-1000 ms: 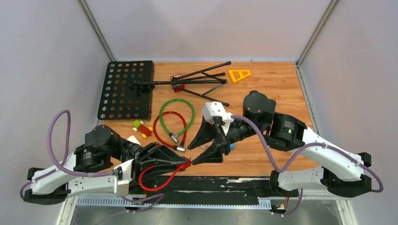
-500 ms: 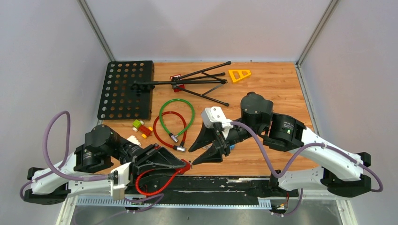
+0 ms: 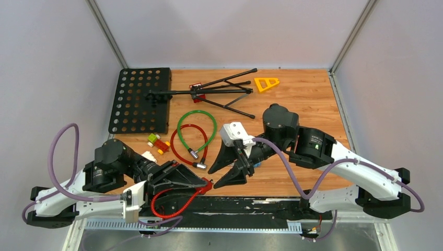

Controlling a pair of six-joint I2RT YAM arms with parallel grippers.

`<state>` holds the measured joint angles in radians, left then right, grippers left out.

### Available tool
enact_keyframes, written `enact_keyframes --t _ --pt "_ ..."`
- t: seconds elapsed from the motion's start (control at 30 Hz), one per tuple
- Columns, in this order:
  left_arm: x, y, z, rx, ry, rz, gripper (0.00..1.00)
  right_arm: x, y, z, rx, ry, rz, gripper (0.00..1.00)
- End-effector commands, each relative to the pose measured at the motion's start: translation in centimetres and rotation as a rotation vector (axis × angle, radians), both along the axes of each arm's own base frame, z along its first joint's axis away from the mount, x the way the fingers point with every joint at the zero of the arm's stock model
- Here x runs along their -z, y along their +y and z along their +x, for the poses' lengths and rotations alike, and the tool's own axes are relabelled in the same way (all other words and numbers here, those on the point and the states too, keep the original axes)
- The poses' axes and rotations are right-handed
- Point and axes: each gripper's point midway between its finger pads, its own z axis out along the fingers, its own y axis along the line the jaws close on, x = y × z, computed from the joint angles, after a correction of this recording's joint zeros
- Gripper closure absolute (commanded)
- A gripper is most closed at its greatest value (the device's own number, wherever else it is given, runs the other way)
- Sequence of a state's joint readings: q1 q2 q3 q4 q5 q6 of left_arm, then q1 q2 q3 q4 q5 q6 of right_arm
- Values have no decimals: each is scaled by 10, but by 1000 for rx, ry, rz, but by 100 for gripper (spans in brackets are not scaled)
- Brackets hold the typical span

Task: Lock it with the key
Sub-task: Lock the lock.

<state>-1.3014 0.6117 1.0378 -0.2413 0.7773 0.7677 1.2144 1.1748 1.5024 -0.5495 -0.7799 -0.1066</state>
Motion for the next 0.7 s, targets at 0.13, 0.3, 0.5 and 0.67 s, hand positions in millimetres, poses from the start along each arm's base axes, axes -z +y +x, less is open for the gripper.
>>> enact_keyframes --t 0.13,0.3,0.5,0.67 --pt "-16 -2 -2 16 -8 -53 100 -14 2 -7 -41 -16 48 58" --pt "-15 -3 -2 15 -3 -49 100 -12 3 -8 -46 -16 46 65" --pt "-16 -5 1 0 27 -42 100 -12 5 -5 -21 -18 48 90" --pt "-19 -14 18 -89 109 -37 100 -21 9 17 123 -64 124 100"
